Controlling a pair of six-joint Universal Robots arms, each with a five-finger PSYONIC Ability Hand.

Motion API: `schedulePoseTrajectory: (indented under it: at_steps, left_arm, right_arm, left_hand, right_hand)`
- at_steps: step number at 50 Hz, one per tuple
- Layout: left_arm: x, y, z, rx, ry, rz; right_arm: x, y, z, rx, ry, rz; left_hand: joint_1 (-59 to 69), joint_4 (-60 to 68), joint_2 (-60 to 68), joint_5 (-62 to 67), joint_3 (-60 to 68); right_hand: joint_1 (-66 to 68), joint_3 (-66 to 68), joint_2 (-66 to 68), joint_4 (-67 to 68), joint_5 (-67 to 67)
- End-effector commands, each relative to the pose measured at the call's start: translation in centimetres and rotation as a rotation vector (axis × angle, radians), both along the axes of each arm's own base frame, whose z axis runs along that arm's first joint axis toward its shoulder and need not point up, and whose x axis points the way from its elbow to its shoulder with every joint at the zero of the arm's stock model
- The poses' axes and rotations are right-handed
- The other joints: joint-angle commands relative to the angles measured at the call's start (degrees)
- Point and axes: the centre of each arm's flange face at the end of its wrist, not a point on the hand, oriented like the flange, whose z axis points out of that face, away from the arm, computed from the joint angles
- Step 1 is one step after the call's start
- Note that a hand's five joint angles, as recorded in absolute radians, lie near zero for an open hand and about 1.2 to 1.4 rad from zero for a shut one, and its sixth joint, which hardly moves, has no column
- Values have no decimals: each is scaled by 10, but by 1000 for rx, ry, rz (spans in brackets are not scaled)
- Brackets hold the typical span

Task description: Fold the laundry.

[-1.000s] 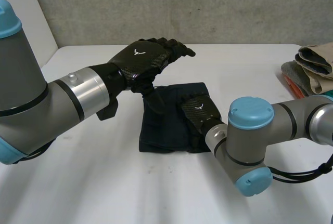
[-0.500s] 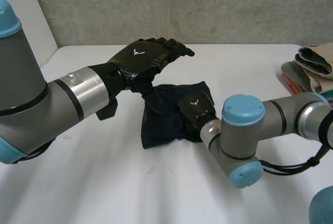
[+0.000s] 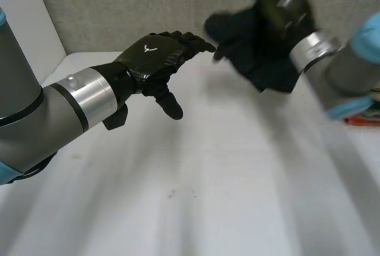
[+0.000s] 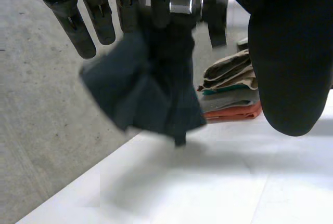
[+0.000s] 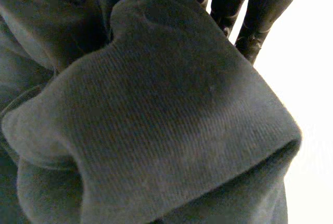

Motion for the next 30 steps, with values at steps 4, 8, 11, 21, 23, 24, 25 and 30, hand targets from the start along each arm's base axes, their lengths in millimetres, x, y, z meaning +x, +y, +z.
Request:
schedulePoseTrajectory:
  at_steps: [4,8,11,21,23,24,25,30]
  left_arm:
    - [1,0,1,0,1,5]
    - [0,1,0,1,0,2]
    - [-1,2,0,2,0,-1]
    - [-2,3,-6,17,-8,-4]
    - [-2,3,-8,23,-11,-4]
    - [-2,3,-8,23,-11,-4]
    - [-2,3,-8,24,-12,-4]
    - [-4,5,-10,28,-14,-12]
  right_arm:
    - [-130,-63,80,-146,-109,-53]
    - [-177,-80,79,-175,-102,-70]
    - [-198,-88,70,-173,-97,-65]
    - [-279,-108,-19,7,-126,-60]
    - [-296,-105,-34,64,-136,-70]
    - [-302,-102,-41,88,-133,-71]
    - [-305,-101,-43,96,-132,-73]
    - [-336,-92,-47,138,-109,-88]
  left_hand:
    - [17,13,13,2,9]
    - [17,13,13,2,9]
    - [17,13,13,2,9]
    - [17,13,13,2,9]
    - [17,13,13,2,9]
    - [17,13,13,2,9]
    - [17,13,13,2,9]
    - [17,13,13,2,9]
  right_hand:
    - [276,135,124,127,178]
    - [276,135,124,127,178]
    - [276,135,124,127,178]
    - [276,135,124,127,178]
    - [276,135,124,127,178]
    - [276,135,124,127,178]
    - [276,135,124,127,178]
    - [276,135,124,127,178]
